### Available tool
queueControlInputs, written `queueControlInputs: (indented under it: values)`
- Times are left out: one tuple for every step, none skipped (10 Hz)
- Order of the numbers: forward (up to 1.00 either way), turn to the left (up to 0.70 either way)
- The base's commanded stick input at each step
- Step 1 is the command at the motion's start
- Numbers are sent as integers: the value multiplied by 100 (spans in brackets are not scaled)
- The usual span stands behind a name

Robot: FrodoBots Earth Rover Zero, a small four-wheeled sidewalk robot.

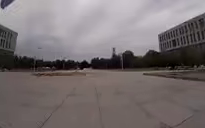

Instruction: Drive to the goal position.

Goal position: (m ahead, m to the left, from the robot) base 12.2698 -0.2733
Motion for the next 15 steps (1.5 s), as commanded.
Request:
queueControlInputs:
  values:
    - [70,0]
    - [70,0]
    - [70,0]
    - [70,0]
    - [70,0]
    - [70,0]
    - [70,0]
    - [70,0]
    - [70,0]
    - [70,0]
    - [70,0]
    - [70,0]
    - [70,0]
    - [70,0]
    - [70,0]
